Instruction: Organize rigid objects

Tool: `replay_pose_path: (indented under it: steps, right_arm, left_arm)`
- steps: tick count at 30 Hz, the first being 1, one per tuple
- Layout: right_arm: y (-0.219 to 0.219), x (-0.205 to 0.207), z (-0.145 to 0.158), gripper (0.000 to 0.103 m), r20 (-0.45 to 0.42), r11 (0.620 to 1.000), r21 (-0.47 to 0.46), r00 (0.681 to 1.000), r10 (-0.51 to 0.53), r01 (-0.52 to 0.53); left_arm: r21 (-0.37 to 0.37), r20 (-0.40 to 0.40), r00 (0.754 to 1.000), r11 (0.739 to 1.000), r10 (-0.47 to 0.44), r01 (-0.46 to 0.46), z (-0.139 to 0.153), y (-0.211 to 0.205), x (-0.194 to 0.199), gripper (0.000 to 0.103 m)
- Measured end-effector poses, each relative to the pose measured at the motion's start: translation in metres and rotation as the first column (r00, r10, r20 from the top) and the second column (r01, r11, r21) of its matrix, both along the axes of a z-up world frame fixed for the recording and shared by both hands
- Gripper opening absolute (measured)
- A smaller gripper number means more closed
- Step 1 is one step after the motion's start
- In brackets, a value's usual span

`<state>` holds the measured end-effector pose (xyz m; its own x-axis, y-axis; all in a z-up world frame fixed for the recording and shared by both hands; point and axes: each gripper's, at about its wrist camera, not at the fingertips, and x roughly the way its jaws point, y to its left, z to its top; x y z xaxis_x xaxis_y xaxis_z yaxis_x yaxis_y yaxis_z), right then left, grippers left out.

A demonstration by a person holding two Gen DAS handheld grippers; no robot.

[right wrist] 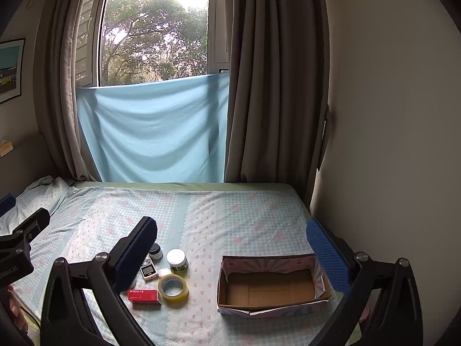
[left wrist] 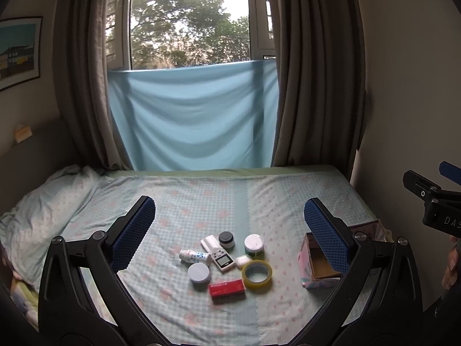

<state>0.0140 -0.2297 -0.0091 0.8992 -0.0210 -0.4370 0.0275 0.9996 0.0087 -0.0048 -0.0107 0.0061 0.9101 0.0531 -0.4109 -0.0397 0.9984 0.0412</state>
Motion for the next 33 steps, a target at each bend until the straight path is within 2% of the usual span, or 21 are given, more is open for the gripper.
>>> replay_pose_path:
  steps: [33]
  right_arm:
    - [0.0,-0.0018,0.0073,0.103,0.034,1.0,-0.003,0.999,0.009,-0.009]
  left_arm:
    - [-0.024,0.002,1.0,1.0,0.004,-0.004,0.0025,0.0022,-0.0003,0.103]
